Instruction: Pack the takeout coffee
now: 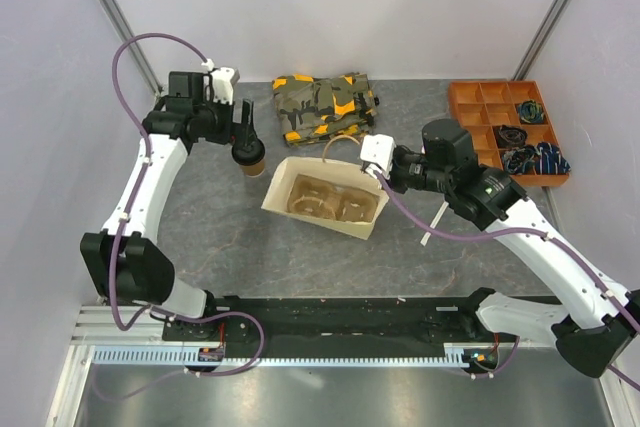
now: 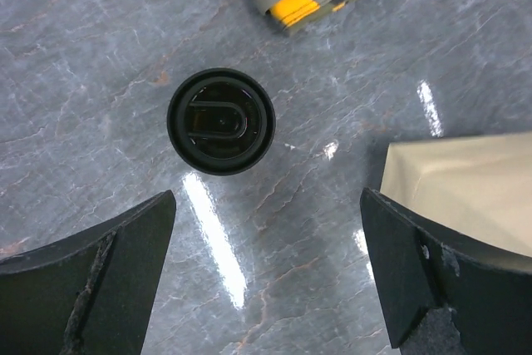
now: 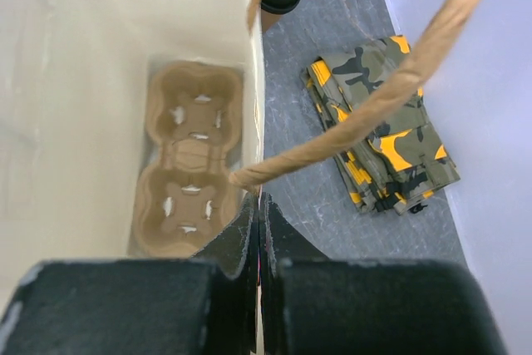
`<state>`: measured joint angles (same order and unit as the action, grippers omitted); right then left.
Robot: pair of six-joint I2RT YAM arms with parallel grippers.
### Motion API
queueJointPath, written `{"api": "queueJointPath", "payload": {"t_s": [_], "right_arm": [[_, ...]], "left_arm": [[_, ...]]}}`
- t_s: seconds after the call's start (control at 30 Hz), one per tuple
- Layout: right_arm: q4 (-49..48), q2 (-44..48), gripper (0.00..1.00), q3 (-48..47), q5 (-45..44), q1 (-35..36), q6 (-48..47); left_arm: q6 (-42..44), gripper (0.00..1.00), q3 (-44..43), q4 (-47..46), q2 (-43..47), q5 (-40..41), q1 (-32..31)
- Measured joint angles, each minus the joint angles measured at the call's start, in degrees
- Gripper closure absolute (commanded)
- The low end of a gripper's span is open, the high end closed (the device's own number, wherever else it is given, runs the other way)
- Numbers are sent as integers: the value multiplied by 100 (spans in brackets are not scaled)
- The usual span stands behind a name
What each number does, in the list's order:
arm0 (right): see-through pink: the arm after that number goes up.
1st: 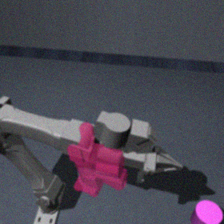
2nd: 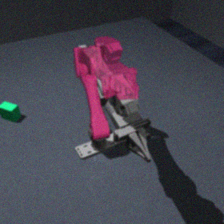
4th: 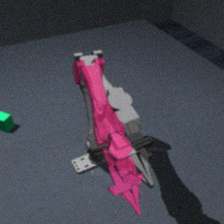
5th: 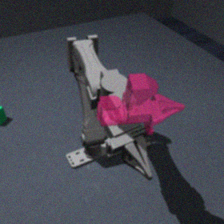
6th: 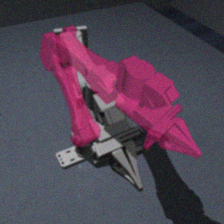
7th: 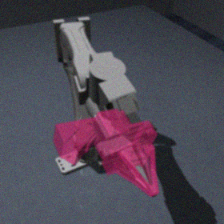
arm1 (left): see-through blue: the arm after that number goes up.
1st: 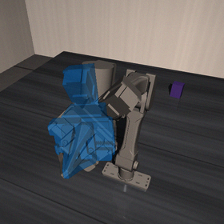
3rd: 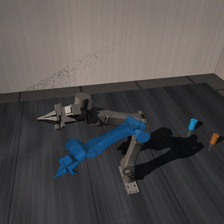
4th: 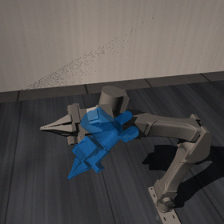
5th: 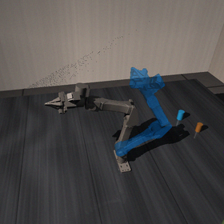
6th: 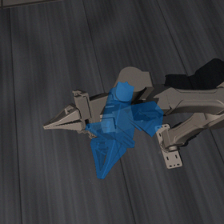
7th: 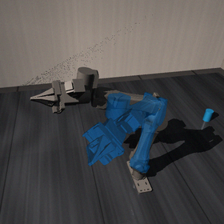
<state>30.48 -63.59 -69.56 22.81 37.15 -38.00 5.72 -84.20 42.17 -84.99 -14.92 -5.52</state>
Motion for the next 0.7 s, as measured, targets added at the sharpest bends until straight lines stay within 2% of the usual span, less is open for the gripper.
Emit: {"api": "queueJointPath", "payload": {"t_s": [0.3, 0.7], "right_arm": [[-20, 144, 100, 52, 39, 70, -396], [-444, 791, 100, 1073, 94, 227, -1287]], "left_arm": [[341, 0, 273, -31, -610, 549, -238], [597, 0, 304, -173, -1040, 1067, -522]]}}
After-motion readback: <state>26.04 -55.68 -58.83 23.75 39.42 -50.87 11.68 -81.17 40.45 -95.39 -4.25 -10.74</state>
